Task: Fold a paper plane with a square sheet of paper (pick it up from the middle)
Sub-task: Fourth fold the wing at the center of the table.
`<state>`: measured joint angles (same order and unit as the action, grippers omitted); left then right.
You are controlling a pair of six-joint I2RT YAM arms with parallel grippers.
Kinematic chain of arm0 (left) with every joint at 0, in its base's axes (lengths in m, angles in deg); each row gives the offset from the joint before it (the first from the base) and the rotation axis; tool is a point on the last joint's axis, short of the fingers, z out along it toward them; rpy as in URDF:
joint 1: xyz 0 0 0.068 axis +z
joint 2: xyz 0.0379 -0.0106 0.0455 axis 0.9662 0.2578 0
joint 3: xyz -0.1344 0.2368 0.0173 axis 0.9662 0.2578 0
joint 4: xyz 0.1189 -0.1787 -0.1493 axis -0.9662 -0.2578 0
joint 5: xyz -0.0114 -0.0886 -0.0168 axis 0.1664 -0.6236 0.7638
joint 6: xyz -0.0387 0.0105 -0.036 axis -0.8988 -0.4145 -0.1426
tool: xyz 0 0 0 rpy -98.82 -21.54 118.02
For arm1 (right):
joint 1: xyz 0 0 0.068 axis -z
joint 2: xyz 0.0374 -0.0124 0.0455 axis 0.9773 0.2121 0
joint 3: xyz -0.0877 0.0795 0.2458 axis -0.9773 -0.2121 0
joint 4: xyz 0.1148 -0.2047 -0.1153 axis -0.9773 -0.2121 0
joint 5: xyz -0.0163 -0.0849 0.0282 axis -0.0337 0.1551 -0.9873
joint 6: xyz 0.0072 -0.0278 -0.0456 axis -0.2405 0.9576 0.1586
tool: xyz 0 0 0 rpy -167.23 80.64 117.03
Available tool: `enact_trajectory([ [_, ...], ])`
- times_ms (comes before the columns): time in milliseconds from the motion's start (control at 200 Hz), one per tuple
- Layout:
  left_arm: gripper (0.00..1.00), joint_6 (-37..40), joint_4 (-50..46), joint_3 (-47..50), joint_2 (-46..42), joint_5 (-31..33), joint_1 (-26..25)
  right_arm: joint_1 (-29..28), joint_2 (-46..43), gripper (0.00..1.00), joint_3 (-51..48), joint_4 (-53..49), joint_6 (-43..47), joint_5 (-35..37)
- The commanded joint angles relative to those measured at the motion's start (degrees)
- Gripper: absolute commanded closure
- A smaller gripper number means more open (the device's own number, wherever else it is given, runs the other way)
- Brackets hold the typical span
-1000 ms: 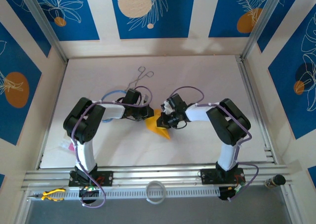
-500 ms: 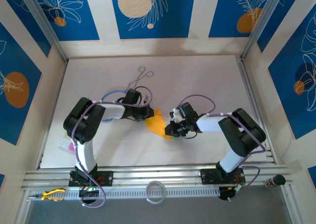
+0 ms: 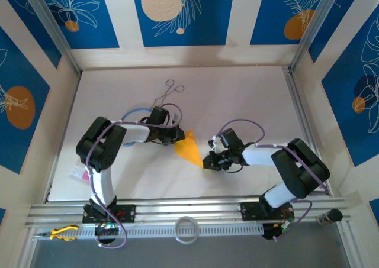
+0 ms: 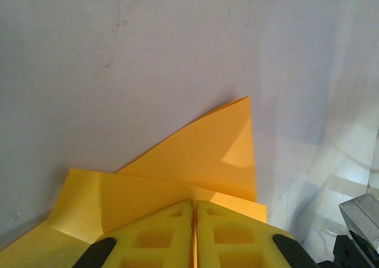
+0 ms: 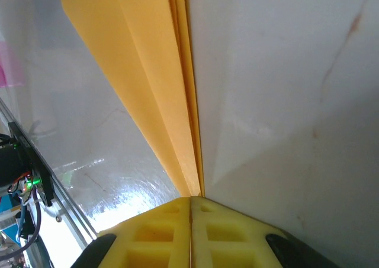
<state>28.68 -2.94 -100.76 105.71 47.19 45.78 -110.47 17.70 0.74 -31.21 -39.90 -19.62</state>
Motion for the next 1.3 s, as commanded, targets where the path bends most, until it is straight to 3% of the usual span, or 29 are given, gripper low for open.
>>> enact_trajectory([
  [0, 0.89, -0.16, -3.42, 2.18, 2.5, 3.32, 0.82, -0.25, -0.65, 0.92, -1.34, -6.7, 0.87, -0.49],
  [450, 0.89, -2.95, -2.61, 2.87, 0.66, 2.8, 0.9, -0.21, -7.54, 0.91, 2.61, -12.1, -1.85, 4.29],
  [760, 0.89, -4.39, -2.16, 3.22, -1.76, 3.15, 1.06, 0.05, -8.22, 0.77, 3.17, -9.24, -9.5, 3.73],
  [975, 0.89, -4.66, -2.39, 3.42, -1.97, 2.93, 1.15, 0.07, -7.86, 0.73, 1.86, -5.91, -15.01, 2.81],
  [1151, 0.89, -4.66, -2.24, 3.91, -1.87, 2.36, 1.37, 0.32, -8.32, 0.73, 1.87, -11.77, -17.52, 6.23],
  [1296, 0.89, -5.18, -1.32, 4.27, -1.59, 1.84, 1.5, 0.41, -9.56, 0.66, -1.49, -6.15, -19.89, 3.19],
])
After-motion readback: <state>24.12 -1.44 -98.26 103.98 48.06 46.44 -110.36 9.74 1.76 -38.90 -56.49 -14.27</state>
